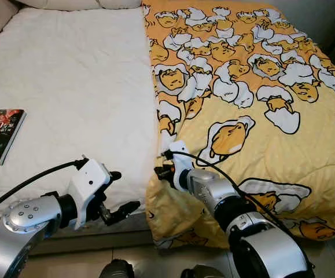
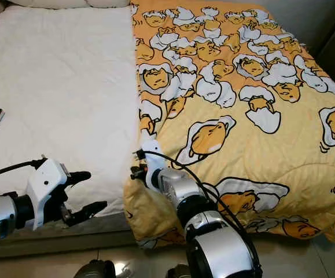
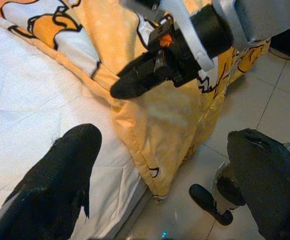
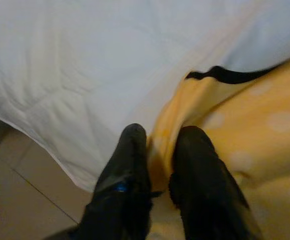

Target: Clean up the room

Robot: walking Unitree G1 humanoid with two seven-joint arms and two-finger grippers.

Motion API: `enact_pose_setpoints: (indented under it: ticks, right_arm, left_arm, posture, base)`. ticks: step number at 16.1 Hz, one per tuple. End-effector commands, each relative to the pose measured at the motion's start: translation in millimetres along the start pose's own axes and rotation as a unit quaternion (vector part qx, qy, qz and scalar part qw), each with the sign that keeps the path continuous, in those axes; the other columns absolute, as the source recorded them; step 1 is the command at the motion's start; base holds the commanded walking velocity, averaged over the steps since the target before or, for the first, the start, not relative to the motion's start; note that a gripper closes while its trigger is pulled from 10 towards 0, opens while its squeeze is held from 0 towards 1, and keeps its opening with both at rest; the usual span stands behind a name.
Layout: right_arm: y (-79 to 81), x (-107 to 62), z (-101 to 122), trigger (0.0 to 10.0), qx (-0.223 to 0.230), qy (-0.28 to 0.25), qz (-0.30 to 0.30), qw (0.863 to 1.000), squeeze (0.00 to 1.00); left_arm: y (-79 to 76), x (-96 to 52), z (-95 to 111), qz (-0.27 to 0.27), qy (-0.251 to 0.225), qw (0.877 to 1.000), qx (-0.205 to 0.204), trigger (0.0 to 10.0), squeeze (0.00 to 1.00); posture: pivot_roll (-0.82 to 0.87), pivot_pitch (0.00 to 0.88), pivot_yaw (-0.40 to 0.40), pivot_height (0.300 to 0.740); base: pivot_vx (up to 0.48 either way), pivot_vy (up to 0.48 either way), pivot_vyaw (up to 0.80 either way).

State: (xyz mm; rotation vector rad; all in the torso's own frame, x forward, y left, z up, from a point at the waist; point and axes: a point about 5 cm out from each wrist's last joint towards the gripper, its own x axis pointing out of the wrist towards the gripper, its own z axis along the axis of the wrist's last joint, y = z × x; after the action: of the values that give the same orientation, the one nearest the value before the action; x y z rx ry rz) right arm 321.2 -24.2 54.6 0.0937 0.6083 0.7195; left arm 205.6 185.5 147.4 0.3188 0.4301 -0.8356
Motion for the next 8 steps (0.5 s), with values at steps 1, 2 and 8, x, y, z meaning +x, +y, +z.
enact_pose_setpoints:
  ticks: [1,2,8]
  right_arm:
    - [14.6,2.3,7.3,10.0,0.010,-0.032,0.038,0.999,1.00]
    - [10.1,-2.2,10.8,10.0,0.006,-0.040,0.040,0.998,1.00]
    - [-41.5,-44.5,-2.2,10.0,-0.060,0.041,-0.081,0.994,1.00]
  left_arm:
    - [2.7,-1.2,-0.2,0.011,0.000,1.000,0.002,10.0,0.00]
    - [2.0,-1.6,-0.3,0.012,-0.001,1.000,0.002,10.0,0.00]
    - [-1.8,-3.1,-3.1,0.014,0.001,1.000,-0.006,10.0,0.00]
  posture:
    - [-0.04,0.095,-0.050,0.740]
    - [-0.04,0.098,-0.053,0.740]
    - [-0.05,0.115,-0.068,0.740]
  base:
    - [0.000,0.000,0.00]
    - [0.000,0.000,0.00]
    - [0.000,0.000,0.00]
